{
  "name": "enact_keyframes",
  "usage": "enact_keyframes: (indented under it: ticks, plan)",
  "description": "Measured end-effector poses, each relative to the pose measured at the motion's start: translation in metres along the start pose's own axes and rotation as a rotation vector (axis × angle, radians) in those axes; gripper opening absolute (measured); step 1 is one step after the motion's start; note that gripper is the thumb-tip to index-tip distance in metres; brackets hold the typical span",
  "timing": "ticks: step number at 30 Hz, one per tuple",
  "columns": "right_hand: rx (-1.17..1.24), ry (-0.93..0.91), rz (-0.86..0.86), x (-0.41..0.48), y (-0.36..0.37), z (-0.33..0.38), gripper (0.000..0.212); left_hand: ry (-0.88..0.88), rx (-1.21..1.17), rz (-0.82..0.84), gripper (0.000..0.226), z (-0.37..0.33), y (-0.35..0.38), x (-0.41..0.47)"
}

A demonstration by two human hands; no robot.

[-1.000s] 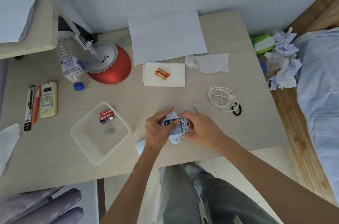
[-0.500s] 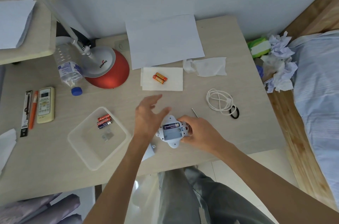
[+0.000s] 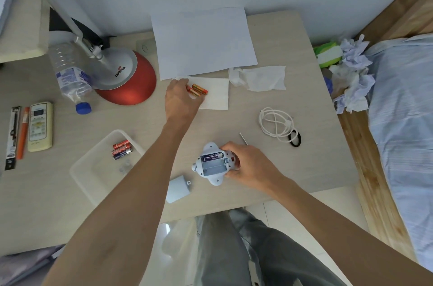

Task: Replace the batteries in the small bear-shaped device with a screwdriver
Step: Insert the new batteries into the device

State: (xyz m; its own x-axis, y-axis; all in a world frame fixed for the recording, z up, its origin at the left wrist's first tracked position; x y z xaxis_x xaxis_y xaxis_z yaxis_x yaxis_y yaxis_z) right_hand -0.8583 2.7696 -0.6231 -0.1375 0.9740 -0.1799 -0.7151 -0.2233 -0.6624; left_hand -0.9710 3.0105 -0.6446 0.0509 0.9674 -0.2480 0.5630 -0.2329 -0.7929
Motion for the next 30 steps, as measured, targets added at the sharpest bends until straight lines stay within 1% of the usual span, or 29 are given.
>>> enact_keyframes:
  ticks: [3,4,7,9,13,16,18,25,27,30]
  plan:
    - [-0.004,0.007,0.003,0.000,-0.001,0.001,0.050,-0.031,-0.019,0.027,0.072,0.003,-0.015,-0.006]
    - [0.003,0.011,-0.004,0.000,0.000,0.001,0.050,-0.031,-0.052,0.034,0.069,0.004,-0.024,-0.014]
    - [0.031,0.024,-0.021,-0.001,0.002,0.001,0.046,-0.017,-0.169,0.064,0.047,0.011,-0.053,-0.054]
    - [0.032,0.024,-0.028,-0.002,0.001,0.001,0.044,-0.006,-0.235,0.087,0.037,0.019,-0.070,-0.089]
    - [0.016,0.018,-0.036,-0.002,0.002,0.000,0.044,-0.021,-0.302,0.171,0.038,0.036,-0.080,-0.150]
    - [0.024,0.016,-0.039,-0.001,0.004,0.000,0.047,-0.067,-0.305,0.228,0.036,0.046,-0.072,-0.176]
    - [0.032,0.020,-0.044,-0.001,0.004,0.001,0.047,-0.068,-0.314,0.255,0.034,0.050,-0.067,-0.187]
    - [0.022,0.015,-0.063,-0.004,0.004,0.001,0.044,0.014,-0.297,0.232,0.022,0.055,-0.059,-0.195]
    - [0.020,0.011,-0.070,-0.004,0.004,0.002,0.043,0.059,-0.262,0.227,0.023,0.055,-0.056,-0.196]
    - [0.013,0.011,-0.071,-0.004,0.005,0.002,0.044,0.074,-0.254,0.226,0.023,0.056,-0.053,-0.195]
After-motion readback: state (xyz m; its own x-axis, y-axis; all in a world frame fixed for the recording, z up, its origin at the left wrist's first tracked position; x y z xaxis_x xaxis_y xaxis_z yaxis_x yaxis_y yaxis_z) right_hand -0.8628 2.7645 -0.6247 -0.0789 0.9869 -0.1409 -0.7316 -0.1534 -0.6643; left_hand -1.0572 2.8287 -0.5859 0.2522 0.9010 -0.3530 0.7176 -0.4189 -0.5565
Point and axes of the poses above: each hand's wrist, its own x-axis towards the middle knuckle, its own y-axis out of the palm, z = x × y, the point moved 3 cm from there along x, towards the middle knuckle, and after that the axes turned 15 degrees about -y, right-handed, at the moved point
